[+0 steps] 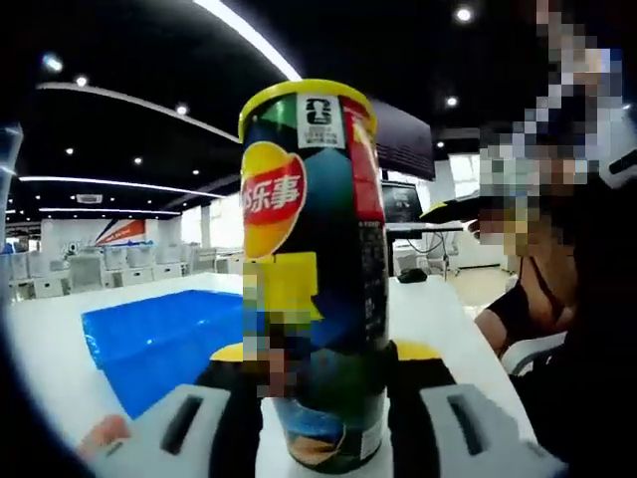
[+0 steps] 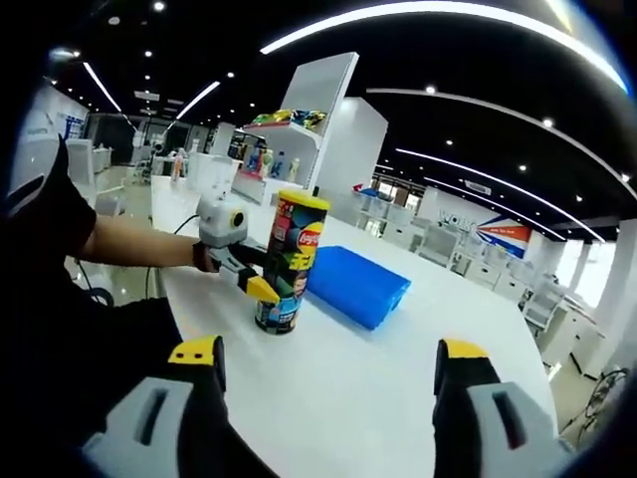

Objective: Open the lid of the chip container on the table, take out the chips, place them into the box in front of the container, and close the lid

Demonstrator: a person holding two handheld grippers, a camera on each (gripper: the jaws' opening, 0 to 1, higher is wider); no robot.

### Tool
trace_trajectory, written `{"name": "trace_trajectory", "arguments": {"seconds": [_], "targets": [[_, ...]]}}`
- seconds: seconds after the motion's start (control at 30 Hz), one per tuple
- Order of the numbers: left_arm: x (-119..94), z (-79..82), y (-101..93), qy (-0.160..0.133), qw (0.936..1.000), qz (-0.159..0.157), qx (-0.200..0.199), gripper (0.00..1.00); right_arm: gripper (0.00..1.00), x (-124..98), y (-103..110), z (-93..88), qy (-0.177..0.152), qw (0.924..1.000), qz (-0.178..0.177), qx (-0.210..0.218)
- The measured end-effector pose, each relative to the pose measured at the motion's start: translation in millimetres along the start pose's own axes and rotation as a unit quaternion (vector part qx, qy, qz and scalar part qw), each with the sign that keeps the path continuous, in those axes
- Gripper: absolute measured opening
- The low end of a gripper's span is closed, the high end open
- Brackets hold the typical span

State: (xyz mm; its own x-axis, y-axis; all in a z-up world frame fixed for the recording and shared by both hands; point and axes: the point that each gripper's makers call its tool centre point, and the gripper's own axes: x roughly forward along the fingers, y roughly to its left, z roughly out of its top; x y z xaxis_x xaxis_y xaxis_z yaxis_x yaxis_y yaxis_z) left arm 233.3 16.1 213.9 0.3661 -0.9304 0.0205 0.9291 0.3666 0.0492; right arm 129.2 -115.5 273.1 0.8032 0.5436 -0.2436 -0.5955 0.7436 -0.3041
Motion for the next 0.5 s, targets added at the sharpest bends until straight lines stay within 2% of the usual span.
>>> {"name": "trace_trajectory", "arguments": {"seconds": [0.2,0.33,0.5], "targets": [[-1.1,0.6,-1.0,-0.022,0.9994,-0.021,-0.018,0.48,0.81,3.3,3.0,3.4,-0.002,1.0,0.006,-0.004],[-1.9,1.0,-5.0,-0.037,0.9969,-0.06,-0.034,0.48,0.83,8.3,2.4,9.3,-0.003,1.0,0.004,-0.007],[-2.2,1.3,-7.1,-0.049,0.9949,-0.079,-0.04,0.48,0.84,20.1,6.3,35.6,-0.036,0.9991,0.018,-0.016]]}}
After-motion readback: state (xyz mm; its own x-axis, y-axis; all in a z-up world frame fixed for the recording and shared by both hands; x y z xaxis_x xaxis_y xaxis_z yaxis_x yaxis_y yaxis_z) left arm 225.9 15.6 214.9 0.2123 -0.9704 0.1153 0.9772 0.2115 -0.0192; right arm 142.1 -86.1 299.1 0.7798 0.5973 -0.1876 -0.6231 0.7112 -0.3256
